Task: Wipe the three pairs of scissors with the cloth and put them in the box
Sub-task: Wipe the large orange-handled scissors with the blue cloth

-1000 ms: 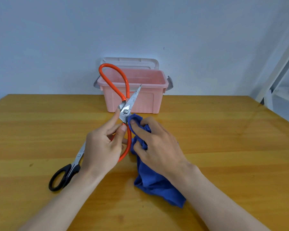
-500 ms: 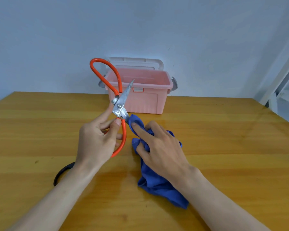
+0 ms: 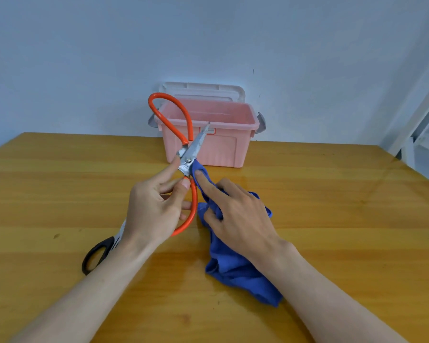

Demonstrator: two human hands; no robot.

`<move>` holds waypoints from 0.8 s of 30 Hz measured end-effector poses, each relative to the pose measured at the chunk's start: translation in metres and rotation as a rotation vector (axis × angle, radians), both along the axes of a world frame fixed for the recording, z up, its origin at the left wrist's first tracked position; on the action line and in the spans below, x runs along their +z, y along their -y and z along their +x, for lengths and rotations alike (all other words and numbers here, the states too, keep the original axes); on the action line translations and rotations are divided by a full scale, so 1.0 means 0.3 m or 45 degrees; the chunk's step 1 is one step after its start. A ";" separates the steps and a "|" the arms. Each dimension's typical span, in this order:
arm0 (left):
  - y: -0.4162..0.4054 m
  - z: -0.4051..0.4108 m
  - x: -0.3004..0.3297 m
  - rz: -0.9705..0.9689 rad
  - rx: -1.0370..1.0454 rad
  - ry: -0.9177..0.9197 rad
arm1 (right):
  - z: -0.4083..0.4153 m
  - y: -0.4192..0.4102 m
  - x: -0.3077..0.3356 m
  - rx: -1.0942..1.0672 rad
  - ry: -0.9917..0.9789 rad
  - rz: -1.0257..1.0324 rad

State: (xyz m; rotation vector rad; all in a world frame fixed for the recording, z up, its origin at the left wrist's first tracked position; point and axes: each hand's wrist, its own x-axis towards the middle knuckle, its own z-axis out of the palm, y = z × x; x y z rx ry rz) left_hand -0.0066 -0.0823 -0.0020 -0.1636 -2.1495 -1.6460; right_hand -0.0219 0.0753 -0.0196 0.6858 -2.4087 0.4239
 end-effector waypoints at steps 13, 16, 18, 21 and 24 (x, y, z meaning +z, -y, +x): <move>-0.010 0.005 0.009 0.035 -0.042 0.077 | -0.008 -0.011 -0.001 0.052 0.108 -0.047; 0.000 0.002 0.015 0.025 -0.029 0.063 | -0.007 -0.015 0.003 0.052 0.126 -0.069; 0.021 -0.005 0.024 0.066 0.000 0.067 | 0.000 -0.015 -0.003 0.069 0.098 -0.113; 0.042 -0.005 0.033 0.073 0.000 0.071 | 0.005 -0.005 -0.015 0.122 0.134 -0.157; 0.027 0.003 0.033 0.061 -0.041 0.069 | 0.002 0.000 -0.013 0.080 0.147 -0.079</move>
